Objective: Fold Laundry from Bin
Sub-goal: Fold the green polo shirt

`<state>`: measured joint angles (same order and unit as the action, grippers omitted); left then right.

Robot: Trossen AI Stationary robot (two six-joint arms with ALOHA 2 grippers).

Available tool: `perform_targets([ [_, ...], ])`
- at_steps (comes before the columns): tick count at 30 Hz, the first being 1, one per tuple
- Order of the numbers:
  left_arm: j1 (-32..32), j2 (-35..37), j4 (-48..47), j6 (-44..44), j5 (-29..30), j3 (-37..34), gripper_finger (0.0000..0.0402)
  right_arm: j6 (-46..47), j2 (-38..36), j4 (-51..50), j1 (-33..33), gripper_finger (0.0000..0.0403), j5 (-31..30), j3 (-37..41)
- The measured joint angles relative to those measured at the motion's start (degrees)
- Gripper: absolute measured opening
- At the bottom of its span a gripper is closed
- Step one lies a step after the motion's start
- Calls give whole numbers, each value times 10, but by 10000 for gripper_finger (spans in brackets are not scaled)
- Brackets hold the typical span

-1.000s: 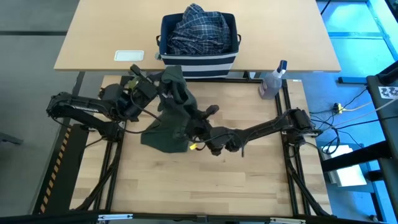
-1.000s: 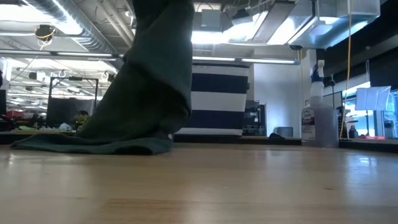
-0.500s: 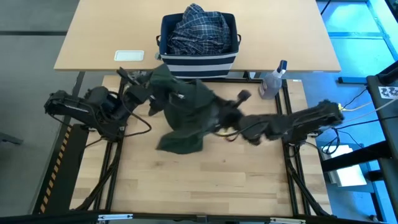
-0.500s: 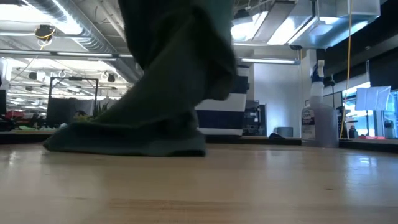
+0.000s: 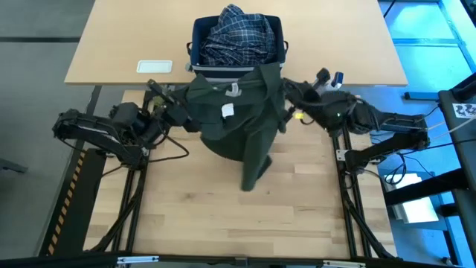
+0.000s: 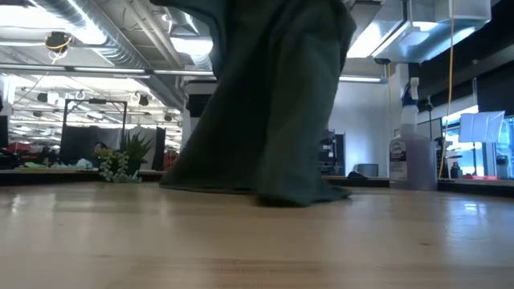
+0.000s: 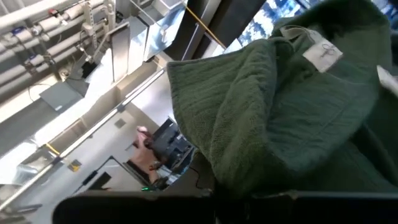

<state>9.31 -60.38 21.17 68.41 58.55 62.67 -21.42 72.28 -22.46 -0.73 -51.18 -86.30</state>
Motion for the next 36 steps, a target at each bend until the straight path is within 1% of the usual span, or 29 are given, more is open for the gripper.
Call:
perform_targets([
  [6,-47,0,1,28,-19,0,0,-46,0,39,74,0,67,0],
  [11,-88,0,1,30,-39,2,0,-94,0,69,116,0,93,1],
  [14,-103,-1,0,56,-56,17,0,-109,-1,68,135,0,108,-7],
  [16,-109,-2,-1,64,-71,34,0,-119,-2,68,142,0,120,-20],
  [18,-111,-3,1,70,-71,56,0,-124,-5,60,148,0,110,-38],
  [20,-111,-5,-4,74,-79,80,0,-139,-6,61,147,0,121,-59],
  [22,-110,-7,-42,73,-86,106,0,-151,-4,51,147,0,119,-75],
  [25,-101,-9,-87,69,-108,142,0,-161,-4,51,147,0,133,-97],
  [31,-86,-16,-152,72,-107,173,0,-164,-6,-11,147,0,136,-117],
  [36,-77,-17,-219,84,-94,174,0,-162,-8,-111,147,0,134,-117],
])
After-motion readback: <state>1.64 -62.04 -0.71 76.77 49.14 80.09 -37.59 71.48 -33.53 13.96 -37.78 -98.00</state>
